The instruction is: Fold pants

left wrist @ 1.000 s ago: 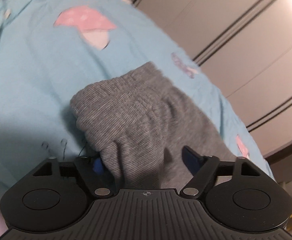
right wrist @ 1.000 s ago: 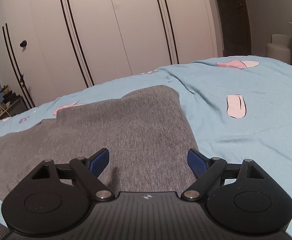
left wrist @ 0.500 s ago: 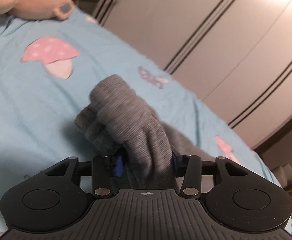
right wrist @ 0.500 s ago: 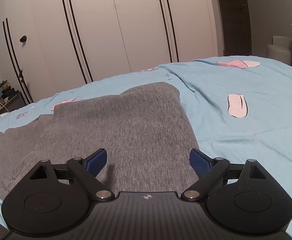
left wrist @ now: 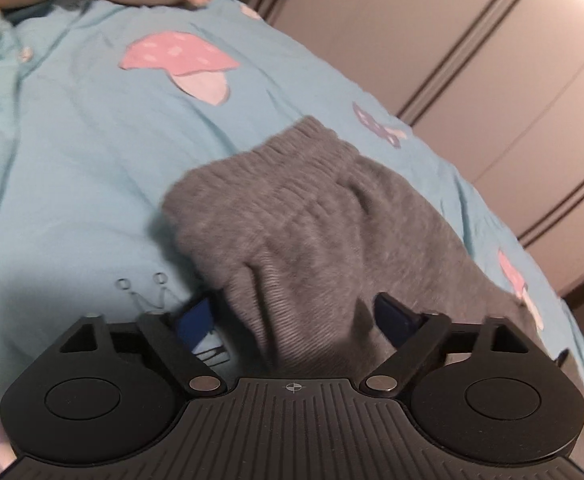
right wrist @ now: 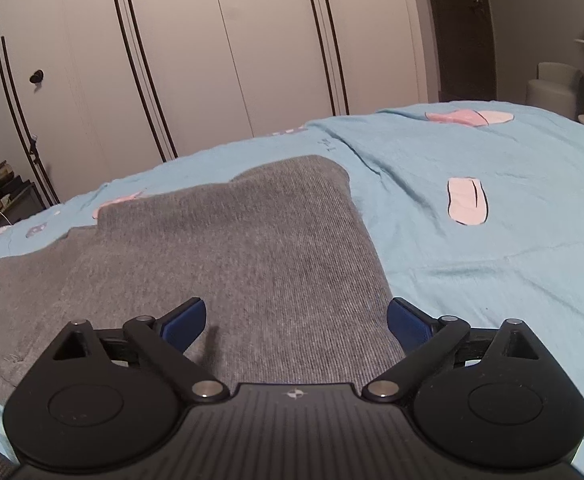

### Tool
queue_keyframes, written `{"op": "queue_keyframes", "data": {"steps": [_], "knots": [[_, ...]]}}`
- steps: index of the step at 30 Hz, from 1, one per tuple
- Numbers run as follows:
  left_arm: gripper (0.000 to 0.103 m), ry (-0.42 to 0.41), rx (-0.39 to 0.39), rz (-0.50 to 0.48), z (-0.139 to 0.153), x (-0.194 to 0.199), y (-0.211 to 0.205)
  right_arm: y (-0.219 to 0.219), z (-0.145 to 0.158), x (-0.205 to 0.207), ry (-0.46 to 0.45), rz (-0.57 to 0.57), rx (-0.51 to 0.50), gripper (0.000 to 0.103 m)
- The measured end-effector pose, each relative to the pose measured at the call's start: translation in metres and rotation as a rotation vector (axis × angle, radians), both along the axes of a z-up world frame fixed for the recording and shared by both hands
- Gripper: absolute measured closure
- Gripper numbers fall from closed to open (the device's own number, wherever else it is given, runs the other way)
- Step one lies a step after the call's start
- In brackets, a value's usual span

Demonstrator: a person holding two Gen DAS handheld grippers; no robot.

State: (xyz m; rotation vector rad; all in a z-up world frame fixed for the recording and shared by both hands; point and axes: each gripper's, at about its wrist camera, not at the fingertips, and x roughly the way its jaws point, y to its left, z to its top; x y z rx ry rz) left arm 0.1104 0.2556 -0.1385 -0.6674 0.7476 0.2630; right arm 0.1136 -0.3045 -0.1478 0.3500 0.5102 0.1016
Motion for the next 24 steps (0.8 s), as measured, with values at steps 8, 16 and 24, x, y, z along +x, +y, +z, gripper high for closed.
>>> {"op": "queue_keyframes", "data": {"steps": [8, 16, 24], "knots": [[0.01, -0.024, -0.037, 0.047, -0.005, 0.005, 0.008, -0.005, -0.001, 0.0, -0.004, -0.018, 0.049, 0.005], [0.01, -0.016, -0.05, 0.071, -0.006, 0.019, 0.004, -0.003, -0.001, 0.002, 0.0, -0.018, 0.029, 0.005], [0.013, -0.026, -0.102, 0.075, -0.009, 0.018, 0.015, -0.004, -0.004, 0.004, 0.014, -0.026, 0.022, 0.004]]}}
